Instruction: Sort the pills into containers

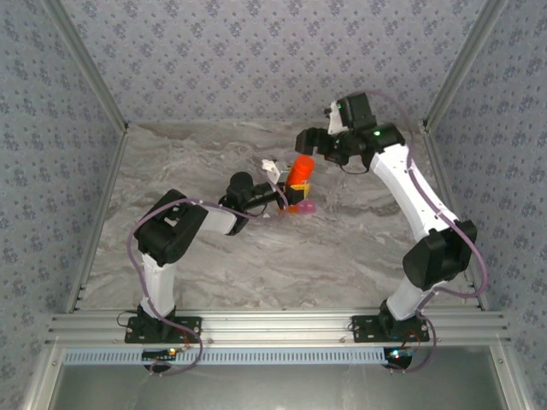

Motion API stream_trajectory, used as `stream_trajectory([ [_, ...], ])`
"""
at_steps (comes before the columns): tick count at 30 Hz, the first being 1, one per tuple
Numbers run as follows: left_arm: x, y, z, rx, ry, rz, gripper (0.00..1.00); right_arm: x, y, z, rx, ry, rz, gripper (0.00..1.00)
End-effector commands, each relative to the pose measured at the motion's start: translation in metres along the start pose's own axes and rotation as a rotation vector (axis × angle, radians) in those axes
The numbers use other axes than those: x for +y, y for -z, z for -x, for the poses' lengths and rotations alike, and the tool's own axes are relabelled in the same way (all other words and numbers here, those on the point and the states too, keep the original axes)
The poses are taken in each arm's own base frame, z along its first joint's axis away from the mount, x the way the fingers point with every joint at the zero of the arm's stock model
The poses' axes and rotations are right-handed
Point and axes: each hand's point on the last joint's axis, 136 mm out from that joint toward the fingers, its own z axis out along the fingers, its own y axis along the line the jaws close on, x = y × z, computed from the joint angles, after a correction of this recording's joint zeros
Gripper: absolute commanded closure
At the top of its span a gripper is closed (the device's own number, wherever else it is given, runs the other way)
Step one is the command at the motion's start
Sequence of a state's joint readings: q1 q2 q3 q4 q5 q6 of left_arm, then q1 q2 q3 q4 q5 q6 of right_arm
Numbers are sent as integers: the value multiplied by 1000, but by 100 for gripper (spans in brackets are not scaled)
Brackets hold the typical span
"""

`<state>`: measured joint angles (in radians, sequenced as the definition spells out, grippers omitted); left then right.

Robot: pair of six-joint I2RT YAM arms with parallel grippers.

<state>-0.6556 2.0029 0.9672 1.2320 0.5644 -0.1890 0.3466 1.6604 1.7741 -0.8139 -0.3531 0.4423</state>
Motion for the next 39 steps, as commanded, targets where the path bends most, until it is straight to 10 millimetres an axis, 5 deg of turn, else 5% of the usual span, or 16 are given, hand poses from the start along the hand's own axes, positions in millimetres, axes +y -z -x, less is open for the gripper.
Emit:
stream_trajectory([
  [1,-12,-2,43,-111,-51,-55,100,15,23,-4,50,122,77,14],
  [9,-17,-3,42,-104,-33,-92,100,25,13,-21,123,394,230,14],
  [23,-16,-5,42,-103,-25,-99,100,9,-14,-36,226,395,177,22],
  [32,-16,-5,42,-104,-24,-97,100,6,-17,-39,237,371,163,44],
  [39,-13,-4,45,-116,-54,-54,100,-8,-40,-50,221,183,13,59],
])
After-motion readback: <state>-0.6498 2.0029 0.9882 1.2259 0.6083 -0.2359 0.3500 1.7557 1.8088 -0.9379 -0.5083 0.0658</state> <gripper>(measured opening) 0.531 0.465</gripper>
